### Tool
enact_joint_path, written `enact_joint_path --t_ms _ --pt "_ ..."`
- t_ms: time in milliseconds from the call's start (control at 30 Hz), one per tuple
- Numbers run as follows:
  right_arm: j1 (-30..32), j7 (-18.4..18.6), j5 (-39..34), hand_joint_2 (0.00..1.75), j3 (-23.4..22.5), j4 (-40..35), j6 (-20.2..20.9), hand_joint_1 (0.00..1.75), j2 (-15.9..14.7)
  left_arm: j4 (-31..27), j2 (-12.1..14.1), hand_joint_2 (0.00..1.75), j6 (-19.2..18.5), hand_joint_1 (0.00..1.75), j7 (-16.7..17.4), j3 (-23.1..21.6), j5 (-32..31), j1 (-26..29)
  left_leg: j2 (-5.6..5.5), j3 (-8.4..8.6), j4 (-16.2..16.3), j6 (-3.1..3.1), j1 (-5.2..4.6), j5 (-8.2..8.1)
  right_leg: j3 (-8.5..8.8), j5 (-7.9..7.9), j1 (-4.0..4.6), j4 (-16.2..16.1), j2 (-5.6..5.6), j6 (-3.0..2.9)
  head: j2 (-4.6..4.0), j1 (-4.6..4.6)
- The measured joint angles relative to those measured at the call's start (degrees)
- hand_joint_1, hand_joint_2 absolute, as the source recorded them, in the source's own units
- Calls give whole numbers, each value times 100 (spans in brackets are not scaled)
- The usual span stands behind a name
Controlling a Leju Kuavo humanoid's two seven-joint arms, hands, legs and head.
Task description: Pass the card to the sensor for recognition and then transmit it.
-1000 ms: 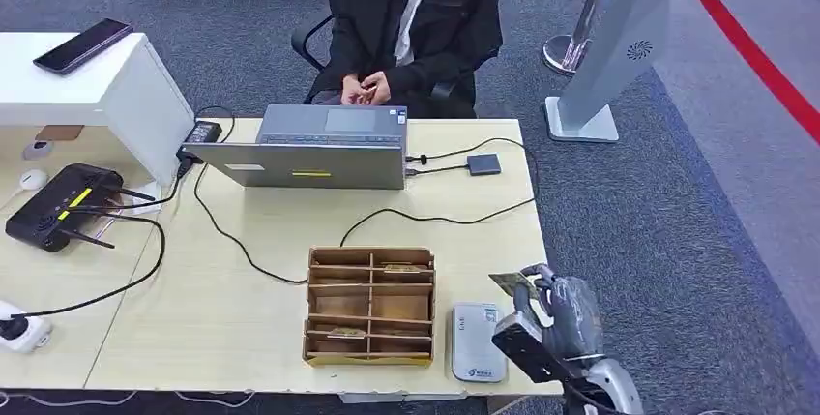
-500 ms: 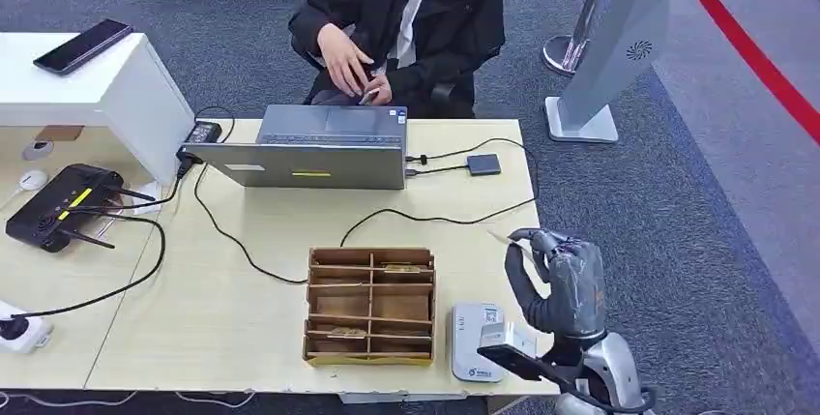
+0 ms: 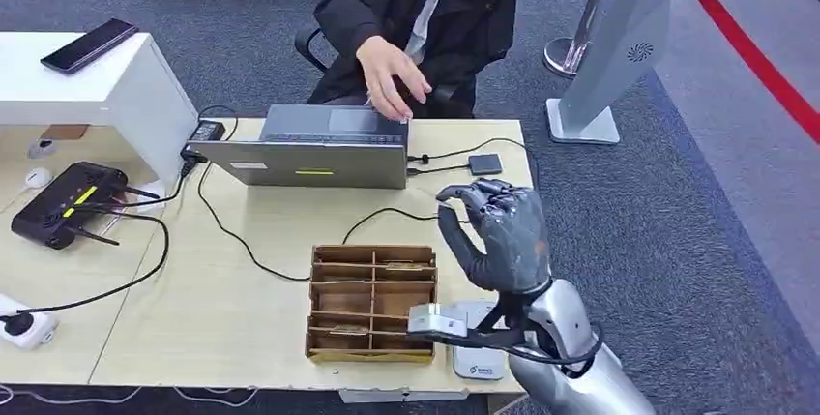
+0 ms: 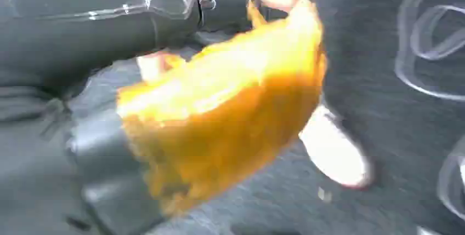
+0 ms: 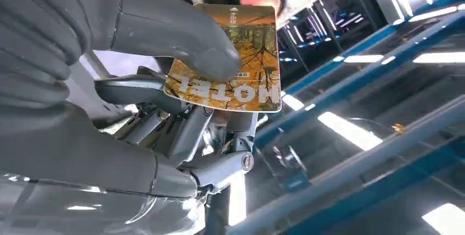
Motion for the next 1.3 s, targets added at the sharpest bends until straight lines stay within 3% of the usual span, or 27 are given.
enact_joint_path --t_ms 67,133,633,667,700,733,867,900,1300 --pt "-223 55 138 175 55 146 63 175 125 -39 -74 0 -463 0 13 -64 -28 -118 4 5 2 1 0 1 -1 1 1 0 7 1 0 0" --pt "-425 118 256 175 96 312 100 175 247 -53 -124 0 -677 0 15 -112 -53 -164 6 4 2 0 1 0 -5 0 2 0 9 1 0 -2" --pt "-1303 427 775 175 422 1465 597 175 866 -87 -197 0 -838 0 133 -357 -175 -298 10 0 0 0 4 0 -11 -2 4 0 14 -1 0 -2" --pt "-1325 433 779 175 453 1519 618 168 901 -87 -201 0 -841 0 133 -370 -175 -299 10 0 0 0 4 0 -11 -2 4 0 13 -1 0 0" --pt "-1340 444 783 175 468 1559 649 108 923 -87 -208 0 -841 0 133 -378 -175 -300 10 0 0 0 4 0 -11 -2 4 0 13 -1 0 -2" --pt "-1357 448 785 175 483 1602 673 0 949 -87 -212 0 -841 0 133 -381 -175 -300 10 0 0 0 4 0 -11 -2 4 1 13 -1 0 0" --pt "-1411 520 785 175 560 1738 728 0 1010 -88 -219 0 -841 0 133 -387 -166 -300 10 0 0 0 4 0 -12 -2 5 0 14 -1 0 -2" --pt "-1416 527 785 0 571 1760 737 0 1023 -88 -218 0 -841 0 133 -387 -166 -300 10 0 0 0 4 0 -12 -2 5 0 14 -1 0 -2" --pt "-1448 545 753 0 678 1834 767 0 1041 -88 -225 0 -827 0 103 -389 -96 -298 10 0 0 0 4 0 -12 -2 5 0 14 -1 0 -2"
